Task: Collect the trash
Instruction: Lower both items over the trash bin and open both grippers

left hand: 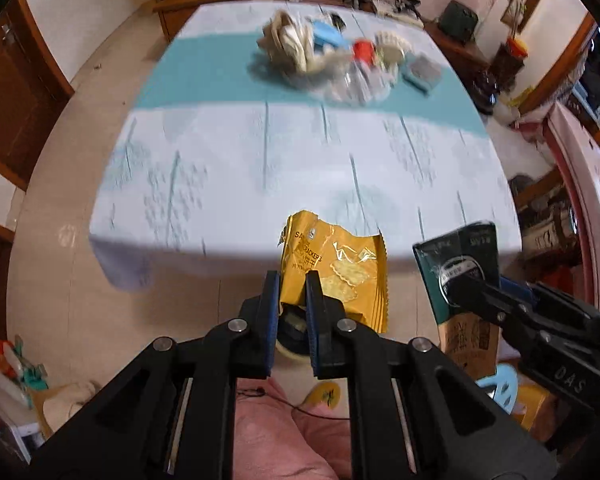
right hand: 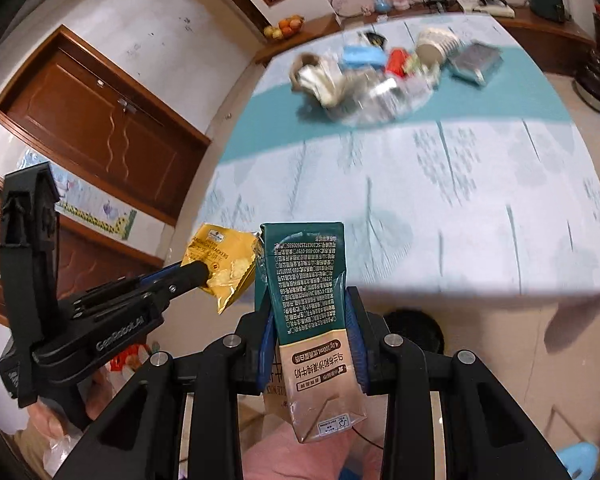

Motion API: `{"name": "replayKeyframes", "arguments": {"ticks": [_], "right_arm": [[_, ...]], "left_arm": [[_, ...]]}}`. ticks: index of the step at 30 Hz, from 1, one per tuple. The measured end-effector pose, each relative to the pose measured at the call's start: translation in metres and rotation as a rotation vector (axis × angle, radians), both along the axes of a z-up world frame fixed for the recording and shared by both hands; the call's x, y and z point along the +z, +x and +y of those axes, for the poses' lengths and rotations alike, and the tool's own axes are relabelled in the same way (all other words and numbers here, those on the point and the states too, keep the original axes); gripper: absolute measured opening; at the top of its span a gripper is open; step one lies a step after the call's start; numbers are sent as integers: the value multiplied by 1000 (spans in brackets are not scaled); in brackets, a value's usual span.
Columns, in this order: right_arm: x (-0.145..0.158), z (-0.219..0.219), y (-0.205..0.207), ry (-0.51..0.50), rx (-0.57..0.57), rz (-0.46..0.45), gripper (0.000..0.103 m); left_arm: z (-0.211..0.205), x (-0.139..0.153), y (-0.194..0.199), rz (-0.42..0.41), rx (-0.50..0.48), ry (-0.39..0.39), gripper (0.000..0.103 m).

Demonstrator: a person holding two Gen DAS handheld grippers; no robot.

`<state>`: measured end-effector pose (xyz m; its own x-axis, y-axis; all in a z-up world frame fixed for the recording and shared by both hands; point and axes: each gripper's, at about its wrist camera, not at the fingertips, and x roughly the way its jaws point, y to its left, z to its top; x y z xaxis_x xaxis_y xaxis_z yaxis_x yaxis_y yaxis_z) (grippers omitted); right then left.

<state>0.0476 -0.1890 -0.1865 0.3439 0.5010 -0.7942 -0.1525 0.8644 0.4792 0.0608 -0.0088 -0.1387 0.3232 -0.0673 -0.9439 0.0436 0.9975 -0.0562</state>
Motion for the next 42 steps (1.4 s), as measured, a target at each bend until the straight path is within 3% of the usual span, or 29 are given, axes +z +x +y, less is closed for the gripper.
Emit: {"name": "replayKeyframes", "arguments": {"ticks": [7, 14, 22, 29, 31, 34, 35, 37, 42], "right_arm": [[-67, -21, -59, -22, -59, 132, 31], [-167, -33, -97, -83, -148, 265, 31], [-280, -32, -99, -132, -214, 354, 31], [-359, -20, -80, -120, -274, 420, 33], [-373, -20, -70, -106, -283, 436, 39], [-390, -20, -57, -74, -318, 434, 76], [-391, -20, -54, -71, -325, 428, 80], [-394, -20, -46, -67, -329, 425, 80], [-390, -24, -41, -52, -339, 438, 80]], "left_arm": [[-22, -62, -54, 105, -48, 9, 10], [-27, -165, -74, 223, -64, 0, 10], [-30, -278, -71, 298, -95, 19, 10], [-27, -340, -55, 338, -90, -14, 11], [-26, -349, -45, 352, -84, -28, 19], [-21, -358, -34, 352, -70, -37, 33], [-20, -359, -31, 348, -68, -37, 37], [-20, -361, -27, 344, -71, -32, 62], [-18, -361, -22, 332, -62, -24, 66]]}}
